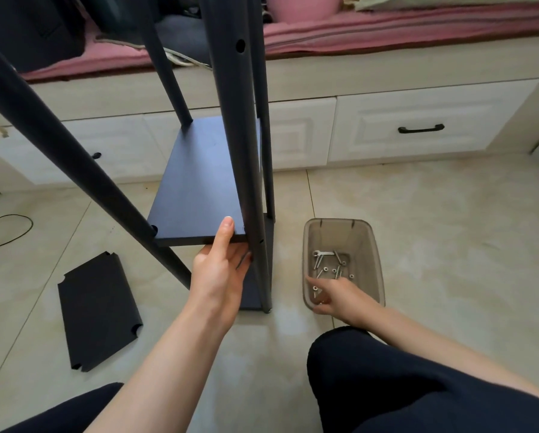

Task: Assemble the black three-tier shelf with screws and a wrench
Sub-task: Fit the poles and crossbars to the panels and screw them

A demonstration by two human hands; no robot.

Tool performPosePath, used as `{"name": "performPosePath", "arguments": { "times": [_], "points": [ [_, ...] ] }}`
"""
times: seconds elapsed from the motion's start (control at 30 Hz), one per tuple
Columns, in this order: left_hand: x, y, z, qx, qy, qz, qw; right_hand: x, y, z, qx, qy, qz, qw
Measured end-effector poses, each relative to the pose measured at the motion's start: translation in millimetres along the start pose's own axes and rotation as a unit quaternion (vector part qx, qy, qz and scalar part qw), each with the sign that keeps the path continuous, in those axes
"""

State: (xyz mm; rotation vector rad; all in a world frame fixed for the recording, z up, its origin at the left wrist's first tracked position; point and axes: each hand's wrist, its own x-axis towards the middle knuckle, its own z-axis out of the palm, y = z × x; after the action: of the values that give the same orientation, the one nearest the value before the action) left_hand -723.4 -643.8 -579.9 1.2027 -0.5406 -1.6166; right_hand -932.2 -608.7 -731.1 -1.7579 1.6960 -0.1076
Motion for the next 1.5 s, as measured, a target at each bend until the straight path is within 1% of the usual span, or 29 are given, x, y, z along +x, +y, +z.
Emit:
{"name": "performPosePath", "arguments": {
  "times": [0.07, 0.13, 0.23, 0.3, 0.4, 0.53, 0.6, 0.73, 0.87, 0.97, 1.17, 1.33, 1.43, 1.5],
  "points": [
    [-0.3, -0.1, -0.2, -0.001, -0.001, 0.002, 1.000, 4.0, -1.5, 0.7, 0.044, -0.011, -0.007, 0.999],
    [0.0, -0.3, -0.6, -0.003, -0.002, 0.001, 1.000, 9.9, -0.2, -1.1, 0.091, -0.002, 0.001, 0.996],
    [0.4, 0.6, -1.0, -0.008, -0.003, -0.001, 1.000, 22.8, 12.7, -5.7, 0.138, 0.031, 0.052, 0.989],
    [1.0, 1.0, -0.7, -0.014, -0.010, -0.003, 1.000, 33.9, 24.5, -5.9, 0.119, 0.033, 0.090, 0.988],
    [2.0, 2.1, -3.2, -0.013, -0.023, -0.004, 1.000, 54.2, 33.6, 3.4, 0.073, -0.005, 0.122, 0.990],
    [3.9, 2.7, -5.0, -0.005, -0.037, -0.001, 0.999, 75.5, 29.6, 24.7, 0.047, -0.063, 0.114, 0.990],
    [4.3, 2.4, -5.9, -0.001, -0.039, 0.004, 0.999, 84.0, 29.4, 33.6, 0.030, -0.077, 0.108, 0.991],
    [5.6, 0.3, -7.6, 0.006, -0.043, 0.012, 0.999, 96.0, 34.7, 39.5, 0.000, -0.069, 0.121, 0.990],
    [6.6, -0.6, -7.7, 0.010, -0.043, 0.015, 0.999, 97.1, 34.6, 43.9, -0.041, -0.055, 0.116, 0.991],
    [7.1, -1.4, -8.5, 0.014, -0.047, 0.015, 0.999, 92.9, 34.8, 39.5, -0.044, -0.034, 0.106, 0.993],
    [5.8, -0.3, -7.1, 0.027, -0.044, 0.017, 0.999, 61.7, 23.8, 6.9, 0.014, 0.016, 0.072, 0.997],
    [4.8, 3.5, -5.0, 0.032, -0.057, 0.000, 0.998, 10.4, -13.2, -51.8, 0.126, 0.065, 0.050, 0.989],
    [1.0, 5.5, -3.9, 0.026, -0.066, -0.001, 0.997, -19.3, -45.3, -92.7, 0.194, 0.055, 0.053, 0.978],
    [-1.0, 7.0, -3.8, 0.021, -0.064, -0.001, 0.998, -37.0, -69.3, -115.0, 0.254, 0.040, 0.055, 0.965]
  ]
}}
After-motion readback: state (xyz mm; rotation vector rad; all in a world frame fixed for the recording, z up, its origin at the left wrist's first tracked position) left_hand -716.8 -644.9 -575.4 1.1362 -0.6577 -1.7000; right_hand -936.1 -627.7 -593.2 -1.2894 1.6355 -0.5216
